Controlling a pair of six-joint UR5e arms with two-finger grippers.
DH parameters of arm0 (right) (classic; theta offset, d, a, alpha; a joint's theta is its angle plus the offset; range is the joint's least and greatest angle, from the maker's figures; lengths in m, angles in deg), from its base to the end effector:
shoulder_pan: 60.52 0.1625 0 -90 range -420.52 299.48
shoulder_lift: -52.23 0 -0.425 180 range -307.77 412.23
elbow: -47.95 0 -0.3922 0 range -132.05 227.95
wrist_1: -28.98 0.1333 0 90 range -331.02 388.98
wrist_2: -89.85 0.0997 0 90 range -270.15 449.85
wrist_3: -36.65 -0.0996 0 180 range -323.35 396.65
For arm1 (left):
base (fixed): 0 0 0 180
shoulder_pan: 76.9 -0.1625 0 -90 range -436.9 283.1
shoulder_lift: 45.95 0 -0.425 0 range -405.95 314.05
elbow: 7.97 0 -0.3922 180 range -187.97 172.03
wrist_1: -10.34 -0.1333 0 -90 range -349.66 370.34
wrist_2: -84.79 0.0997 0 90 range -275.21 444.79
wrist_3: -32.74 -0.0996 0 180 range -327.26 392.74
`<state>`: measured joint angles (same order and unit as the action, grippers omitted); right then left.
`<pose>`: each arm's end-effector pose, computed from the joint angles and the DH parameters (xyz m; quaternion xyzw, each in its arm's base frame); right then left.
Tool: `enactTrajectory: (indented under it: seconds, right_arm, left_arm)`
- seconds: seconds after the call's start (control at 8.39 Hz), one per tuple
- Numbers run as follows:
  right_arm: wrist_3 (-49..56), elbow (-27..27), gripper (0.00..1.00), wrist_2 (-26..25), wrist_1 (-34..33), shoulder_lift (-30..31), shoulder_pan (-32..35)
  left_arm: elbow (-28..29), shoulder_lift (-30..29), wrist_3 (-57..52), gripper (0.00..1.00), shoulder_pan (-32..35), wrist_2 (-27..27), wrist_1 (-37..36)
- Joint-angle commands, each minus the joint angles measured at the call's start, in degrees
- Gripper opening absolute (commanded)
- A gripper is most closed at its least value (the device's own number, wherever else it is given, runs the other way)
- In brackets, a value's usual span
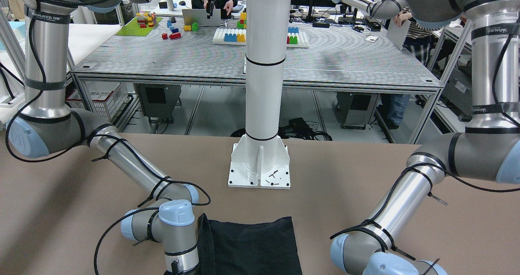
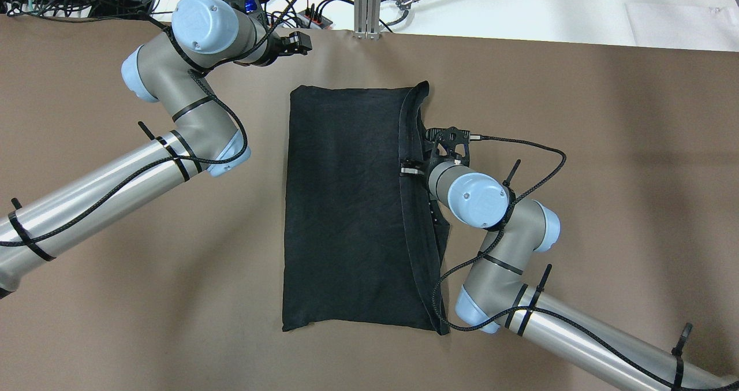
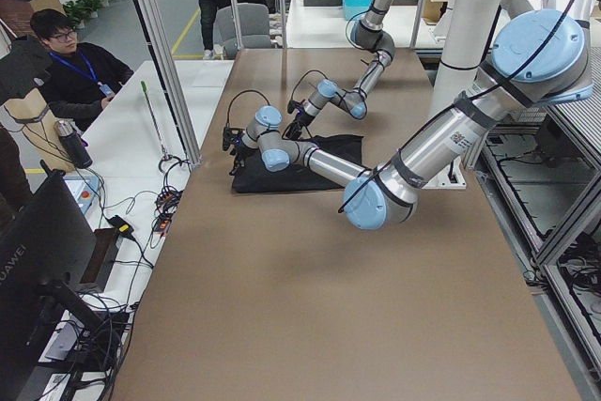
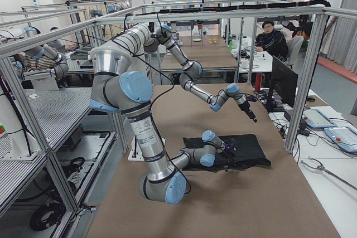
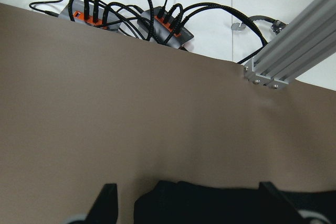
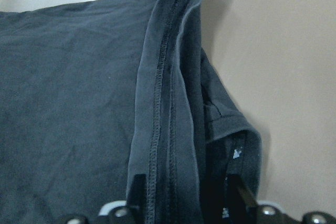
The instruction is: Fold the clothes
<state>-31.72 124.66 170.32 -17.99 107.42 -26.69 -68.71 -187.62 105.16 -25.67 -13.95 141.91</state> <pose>-0.5305 -0.5359 0.3198 0.3098 -0.4383 0.1336 0.8331 0.4265 -0.7197 0.2302 0.2452 0.4723 -0.2061 0.8212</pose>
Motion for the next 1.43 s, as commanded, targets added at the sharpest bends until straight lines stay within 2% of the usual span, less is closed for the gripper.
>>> enactTrajectory:
  seconds: [0.0,0.12,0.83,0.95,1.19,1.31]
  right_arm:
    - [-0.09,0.02,0.34,0.39,0.47,-0.08,0.00]
    - [-0.18,0.10,0.29,0.47,0.91,-0.08,0.00]
    - [-0.27,0.72,0.28,0.48,1.00,-0.08,0.18]
    - [-0.27,0.72,0.23,0.48,1.00,0.01,0.18]
    - [-0.18,0.72,0.00,0.48,1.00,0.01,0.18]
    - [-0.18,0.81,0.00,0.48,0.91,0.10,0.18]
  left_arm:
    - [-0.08,0.25,0.00,0.94,0.10,-0.05,0.00]
    - [-0.09,0.34,0.00,0.94,0.10,-0.05,0.09]
    - [0.09,0.34,0.00,0.94,0.10,0.04,0.00]
    - [0.09,0.34,0.00,0.94,0.10,0.12,0.00]
    - [0.18,0.34,0.00,0.94,0.01,0.21,0.00]
    - [0.35,0.34,0.00,0.94,0.01,0.21,0.00]
